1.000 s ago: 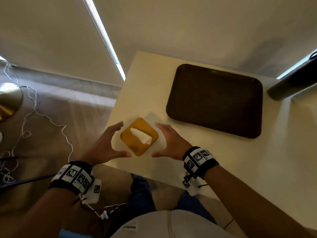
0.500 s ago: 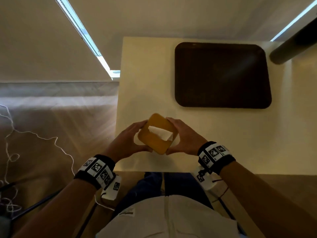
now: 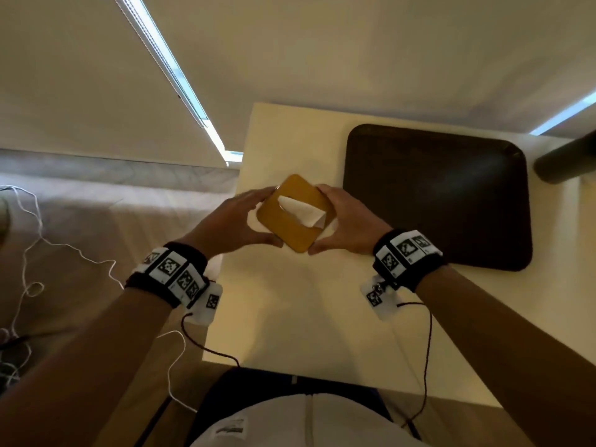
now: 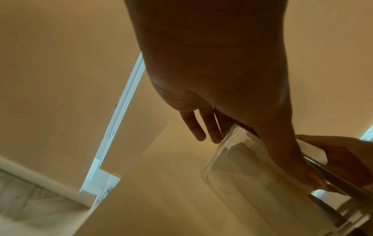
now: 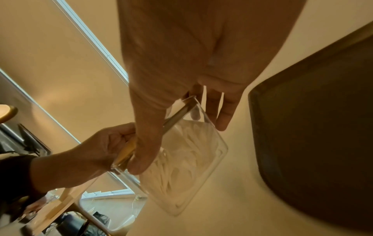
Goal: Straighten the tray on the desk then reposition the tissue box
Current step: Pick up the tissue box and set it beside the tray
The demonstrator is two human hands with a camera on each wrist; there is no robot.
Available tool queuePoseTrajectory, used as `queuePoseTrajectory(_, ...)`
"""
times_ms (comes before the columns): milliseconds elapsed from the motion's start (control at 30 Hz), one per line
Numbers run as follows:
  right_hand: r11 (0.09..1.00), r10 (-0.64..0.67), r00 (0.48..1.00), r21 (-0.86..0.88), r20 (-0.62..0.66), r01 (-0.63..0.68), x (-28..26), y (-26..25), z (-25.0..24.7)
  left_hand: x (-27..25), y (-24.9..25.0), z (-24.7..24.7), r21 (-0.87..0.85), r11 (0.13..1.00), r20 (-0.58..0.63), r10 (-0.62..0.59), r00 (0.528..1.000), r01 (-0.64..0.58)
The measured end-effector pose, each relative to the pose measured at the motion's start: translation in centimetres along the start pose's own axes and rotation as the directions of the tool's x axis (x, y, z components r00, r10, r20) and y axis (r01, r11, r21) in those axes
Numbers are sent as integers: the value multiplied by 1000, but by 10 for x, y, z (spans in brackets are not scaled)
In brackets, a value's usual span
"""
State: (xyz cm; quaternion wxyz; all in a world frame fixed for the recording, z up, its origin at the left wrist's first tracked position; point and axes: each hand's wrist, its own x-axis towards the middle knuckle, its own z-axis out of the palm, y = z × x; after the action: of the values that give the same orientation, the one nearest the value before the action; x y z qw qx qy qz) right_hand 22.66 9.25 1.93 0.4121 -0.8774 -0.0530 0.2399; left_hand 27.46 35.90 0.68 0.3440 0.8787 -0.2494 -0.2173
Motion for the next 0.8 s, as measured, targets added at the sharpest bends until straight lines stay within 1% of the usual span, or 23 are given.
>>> queuePoseTrajectory(200, 996, 5, 1000, -88, -25, -8, 82, -3, -46, 76, -11, -43, 26, 999, -36, -32, 999, 33)
queuePoseTrajectory(400, 988, 45, 998, -142, -50, -52, 147, -3, -71, 129, -34, -66, -4, 999, -14, -41, 999, 41)
queuePoseTrajectory(500, 983, 73, 996, -163, -53, -80, 167, -5, -83, 152, -43, -72, -32, 996, -7, -81, 997, 81)
queuePoseTrajectory(600, 979, 89, 995, -179, -49, -97, 182, -6, -90, 168, -54, -75, -24, 993, 11, -116, 993, 116)
queuePoseTrajectory(800, 979, 115, 993, -162, -41, -120, 192, -2, -93, 178, -65, -76, -12, 989, 44, -144, 989, 145)
